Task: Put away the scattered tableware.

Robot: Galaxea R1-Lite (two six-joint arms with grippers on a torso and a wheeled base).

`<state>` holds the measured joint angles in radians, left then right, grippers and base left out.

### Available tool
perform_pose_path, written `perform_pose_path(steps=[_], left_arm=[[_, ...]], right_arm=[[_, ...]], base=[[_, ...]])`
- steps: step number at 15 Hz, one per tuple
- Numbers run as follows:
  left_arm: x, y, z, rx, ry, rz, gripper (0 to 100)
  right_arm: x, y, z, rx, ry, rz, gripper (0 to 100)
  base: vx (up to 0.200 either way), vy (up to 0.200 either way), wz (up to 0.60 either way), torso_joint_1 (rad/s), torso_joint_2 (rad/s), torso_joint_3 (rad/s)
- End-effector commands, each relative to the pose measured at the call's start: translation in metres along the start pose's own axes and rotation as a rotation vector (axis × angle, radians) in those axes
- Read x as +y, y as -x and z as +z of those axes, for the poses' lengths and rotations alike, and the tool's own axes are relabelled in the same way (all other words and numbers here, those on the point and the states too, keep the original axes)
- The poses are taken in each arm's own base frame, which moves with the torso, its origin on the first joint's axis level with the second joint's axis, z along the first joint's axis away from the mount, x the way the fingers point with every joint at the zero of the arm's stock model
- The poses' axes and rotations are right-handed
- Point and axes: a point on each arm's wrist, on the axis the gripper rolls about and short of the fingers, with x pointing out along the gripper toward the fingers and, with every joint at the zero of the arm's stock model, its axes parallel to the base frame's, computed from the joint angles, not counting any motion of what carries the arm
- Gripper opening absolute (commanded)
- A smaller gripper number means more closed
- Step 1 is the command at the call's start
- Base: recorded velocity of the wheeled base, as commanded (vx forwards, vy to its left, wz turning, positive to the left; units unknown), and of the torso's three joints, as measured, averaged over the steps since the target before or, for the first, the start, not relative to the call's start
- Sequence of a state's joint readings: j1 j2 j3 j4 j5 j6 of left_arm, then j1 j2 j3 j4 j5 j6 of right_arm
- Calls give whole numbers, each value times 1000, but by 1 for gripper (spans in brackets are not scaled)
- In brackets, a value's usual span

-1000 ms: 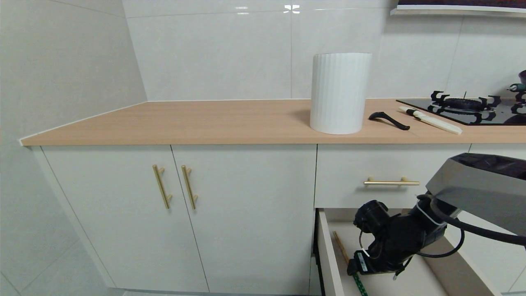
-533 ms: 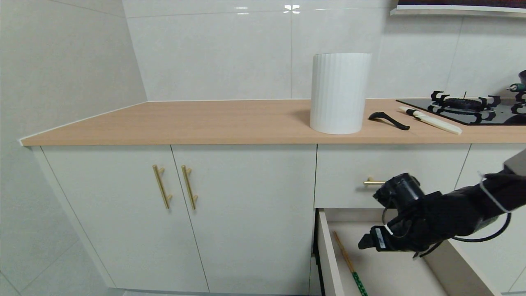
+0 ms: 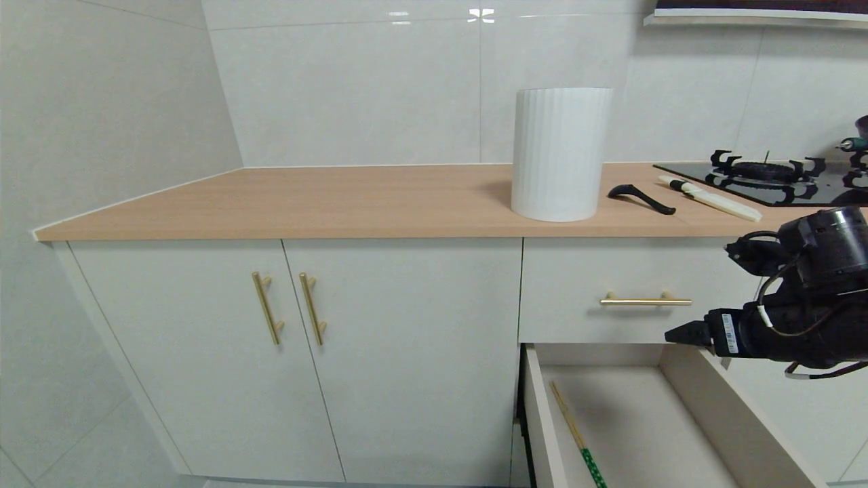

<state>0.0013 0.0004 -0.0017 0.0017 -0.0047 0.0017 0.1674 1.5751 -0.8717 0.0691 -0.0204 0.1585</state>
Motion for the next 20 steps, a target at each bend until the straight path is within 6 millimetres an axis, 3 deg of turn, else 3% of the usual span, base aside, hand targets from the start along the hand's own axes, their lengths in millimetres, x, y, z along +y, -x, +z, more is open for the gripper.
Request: perform_pose_path(steps=[1,9,20], left_arm=[[0,0,0,0,0,0,100],[0,0,0,0,0,0,100],[0,0,0,0,0,0,100]], right_arm=[[-2,12,3,-43,-7,-1,100],[-2,13,3,-46,8,-1,100],[-1,9,1,-27,14,1,100]], base=[[0,0,0,0,0,0],[0,0,0,18,-75,-75],[0,0,0,174,-478,-288]])
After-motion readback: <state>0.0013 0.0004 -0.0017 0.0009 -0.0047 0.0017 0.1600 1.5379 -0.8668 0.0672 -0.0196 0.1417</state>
